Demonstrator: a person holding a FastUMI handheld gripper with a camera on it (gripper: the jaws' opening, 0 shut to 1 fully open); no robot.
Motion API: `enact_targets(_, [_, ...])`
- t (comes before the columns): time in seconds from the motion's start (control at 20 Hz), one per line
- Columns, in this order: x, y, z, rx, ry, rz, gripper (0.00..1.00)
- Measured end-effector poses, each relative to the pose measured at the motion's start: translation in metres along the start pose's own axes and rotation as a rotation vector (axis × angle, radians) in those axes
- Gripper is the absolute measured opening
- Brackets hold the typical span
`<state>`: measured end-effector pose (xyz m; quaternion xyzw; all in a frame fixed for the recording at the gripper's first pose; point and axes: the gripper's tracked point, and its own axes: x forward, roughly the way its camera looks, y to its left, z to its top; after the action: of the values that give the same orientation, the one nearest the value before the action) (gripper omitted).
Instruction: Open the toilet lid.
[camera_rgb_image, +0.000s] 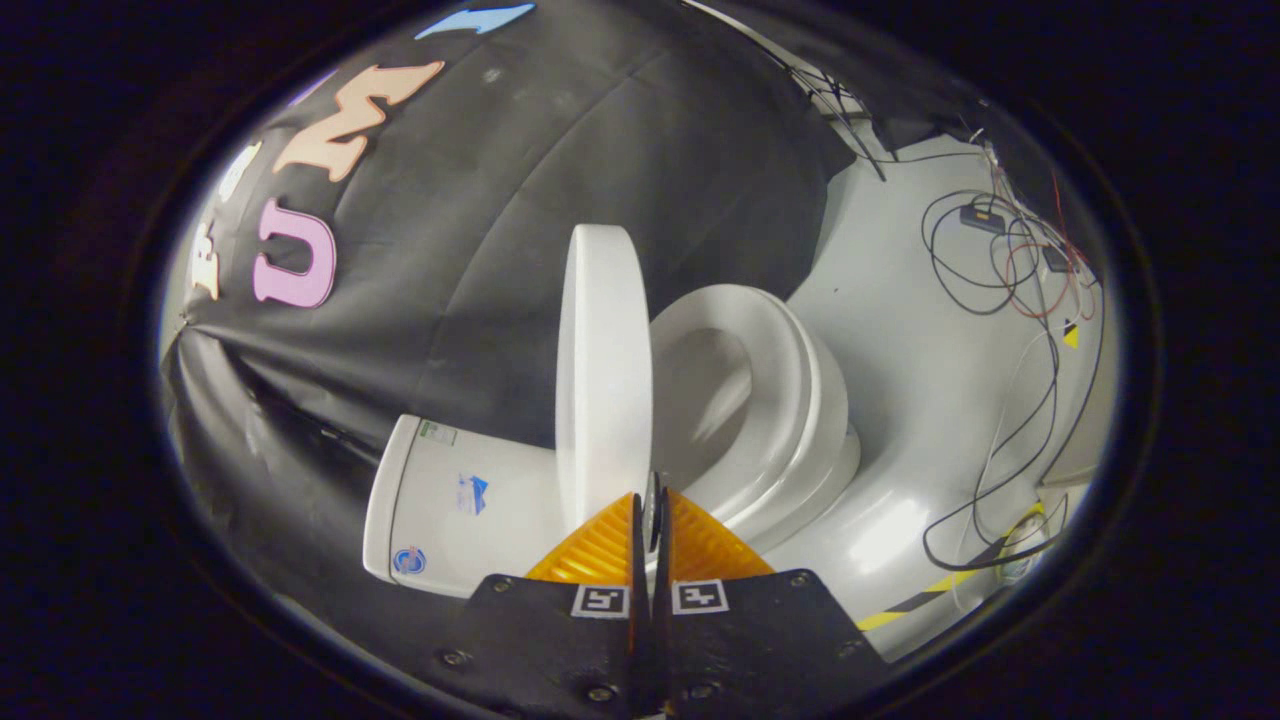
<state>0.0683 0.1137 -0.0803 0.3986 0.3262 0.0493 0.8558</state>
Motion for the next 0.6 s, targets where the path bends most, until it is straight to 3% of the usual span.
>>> enact_targets(0.6, [-0.021,0.053,-0.004,-0.307,-0.128,-0.085,0.01])
